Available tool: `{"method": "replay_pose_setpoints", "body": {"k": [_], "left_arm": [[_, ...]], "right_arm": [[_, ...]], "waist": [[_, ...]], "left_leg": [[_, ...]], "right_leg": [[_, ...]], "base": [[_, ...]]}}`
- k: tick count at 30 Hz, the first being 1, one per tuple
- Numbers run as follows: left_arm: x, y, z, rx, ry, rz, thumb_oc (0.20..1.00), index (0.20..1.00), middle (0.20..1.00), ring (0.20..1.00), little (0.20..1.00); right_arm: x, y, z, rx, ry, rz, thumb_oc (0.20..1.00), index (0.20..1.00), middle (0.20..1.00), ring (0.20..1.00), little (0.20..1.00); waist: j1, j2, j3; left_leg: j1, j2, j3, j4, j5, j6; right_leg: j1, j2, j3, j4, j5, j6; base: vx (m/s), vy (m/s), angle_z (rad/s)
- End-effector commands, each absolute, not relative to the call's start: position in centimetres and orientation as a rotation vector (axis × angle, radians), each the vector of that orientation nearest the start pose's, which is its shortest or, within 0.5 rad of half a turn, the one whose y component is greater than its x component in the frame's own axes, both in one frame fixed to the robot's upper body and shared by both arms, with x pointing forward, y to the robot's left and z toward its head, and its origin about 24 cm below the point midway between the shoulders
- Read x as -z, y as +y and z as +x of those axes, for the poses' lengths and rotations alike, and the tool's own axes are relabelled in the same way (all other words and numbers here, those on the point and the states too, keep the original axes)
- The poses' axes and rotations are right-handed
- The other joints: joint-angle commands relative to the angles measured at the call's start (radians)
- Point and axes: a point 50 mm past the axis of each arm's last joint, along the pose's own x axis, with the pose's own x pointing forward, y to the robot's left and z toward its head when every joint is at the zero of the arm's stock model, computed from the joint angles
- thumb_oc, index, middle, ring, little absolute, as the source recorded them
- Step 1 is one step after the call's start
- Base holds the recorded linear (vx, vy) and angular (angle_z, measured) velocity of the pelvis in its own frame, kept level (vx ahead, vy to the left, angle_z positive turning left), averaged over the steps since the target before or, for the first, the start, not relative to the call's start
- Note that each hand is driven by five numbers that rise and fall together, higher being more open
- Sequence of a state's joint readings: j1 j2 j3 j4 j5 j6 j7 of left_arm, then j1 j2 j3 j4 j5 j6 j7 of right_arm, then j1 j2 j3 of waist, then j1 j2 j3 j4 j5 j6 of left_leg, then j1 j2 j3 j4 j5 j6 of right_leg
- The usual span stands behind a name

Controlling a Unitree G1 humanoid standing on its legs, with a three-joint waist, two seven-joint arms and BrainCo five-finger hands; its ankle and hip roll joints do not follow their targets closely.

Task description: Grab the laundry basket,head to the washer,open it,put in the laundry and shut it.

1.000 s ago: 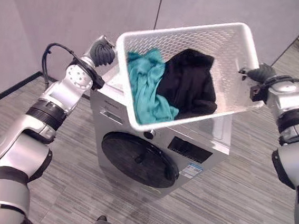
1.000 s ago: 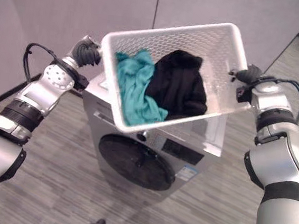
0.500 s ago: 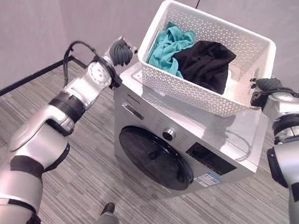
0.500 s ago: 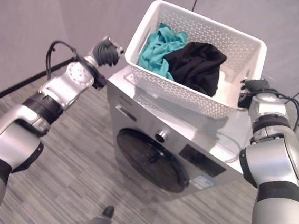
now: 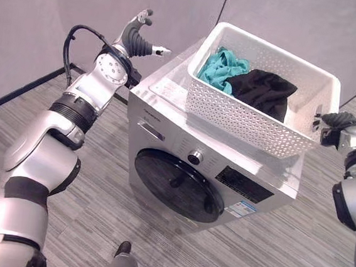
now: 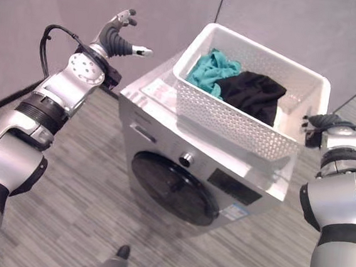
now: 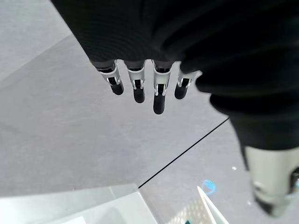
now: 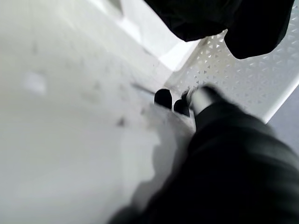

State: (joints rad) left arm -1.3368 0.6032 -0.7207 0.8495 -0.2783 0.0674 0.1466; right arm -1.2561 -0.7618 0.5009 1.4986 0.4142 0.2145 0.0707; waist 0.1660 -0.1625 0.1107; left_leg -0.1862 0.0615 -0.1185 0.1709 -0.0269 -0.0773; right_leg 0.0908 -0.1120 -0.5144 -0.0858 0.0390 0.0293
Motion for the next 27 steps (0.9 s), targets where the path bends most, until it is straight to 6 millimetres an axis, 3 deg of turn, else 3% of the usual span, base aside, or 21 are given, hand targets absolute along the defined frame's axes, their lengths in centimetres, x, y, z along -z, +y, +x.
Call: {"method": "replay_pose_setpoints", "body": {"k": [1, 8, 17, 22, 27], "left_arm": [[-31.0, 16.1, 41.6, -0.057, -0.379, 0.717, 1.000, 1.000, 1.000, 1.000, 1.000], [-30.3, 17.0, 41.8, -0.073, -0.332, 0.710, 1.000, 1.000, 1.000, 1.000, 1.000], [-29.1, 18.3, 42.0, -0.083, -0.262, 0.718, 1.000, 1.000, 1.000, 1.000, 1.000], [-29.4, 19.5, 41.7, -0.113, -0.279, 0.695, 1.000, 1.000, 1.000, 1.000, 1.000], [-31.1, 21.2, 40.3, -0.157, -0.413, 0.571, 1.000, 1.000, 1.000, 1.000, 1.000]], "right_arm": [[-18.8, -36.8, 36.0, 0.483, 0.430, -0.462, 1.000, 1.000, 1.000, 1.000, 1.000], [-19.0, -35.6, 36.9, 0.448, 0.403, -0.407, 1.000, 1.000, 1.000, 1.000, 1.000], [-18.9, -36.3, 36.4, 0.470, 0.420, -0.436, 1.000, 1.000, 1.000, 1.000, 1.000], [-20.7, -36.4, 36.7, 0.497, 0.267, -0.306, 1.000, 1.000, 1.000, 1.000, 1.000], [-24.3, -36.9, 36.5, 0.519, 0.042, -0.144, 1.000, 1.000, 1.000, 1.000, 1.000]], "waist": [[0.025, 0.079, -0.030], [0.038, 0.079, -0.038], [0.056, 0.078, -0.049], [0.053, 0.081, -0.058], [0.051, 0.082, -0.064]], "left_leg": [[0.182, 0.094, 0.027, -0.147, 0.001, 0.019], [0.194, 0.091, 0.030, -0.151, -0.002, 0.019], [0.210, 0.088, 0.024, -0.160, -0.007, 0.016], [0.220, 0.082, 0.025, -0.173, -0.004, 0.018], [0.233, 0.081, 0.031, -0.178, -0.005, 0.013]], "right_leg": [[-0.003, -0.074, 0.030, 0.091, -0.076, 0.098], [0.012, -0.073, 0.029, 0.082, -0.078, 0.097], [0.039, -0.072, 0.017, 0.071, -0.077, 0.097], [0.044, -0.078, 0.014, 0.063, -0.071, 0.101], [0.052, -0.079, 0.016, 0.064, -0.073, 0.102]], "base": [[0.00, 0.010, -0.20], [0.00, 0.011, -0.08], [0.00, 0.000, 0.00], [0.00, 0.000, 0.00], [0.01, 0.004, -0.02]]}}
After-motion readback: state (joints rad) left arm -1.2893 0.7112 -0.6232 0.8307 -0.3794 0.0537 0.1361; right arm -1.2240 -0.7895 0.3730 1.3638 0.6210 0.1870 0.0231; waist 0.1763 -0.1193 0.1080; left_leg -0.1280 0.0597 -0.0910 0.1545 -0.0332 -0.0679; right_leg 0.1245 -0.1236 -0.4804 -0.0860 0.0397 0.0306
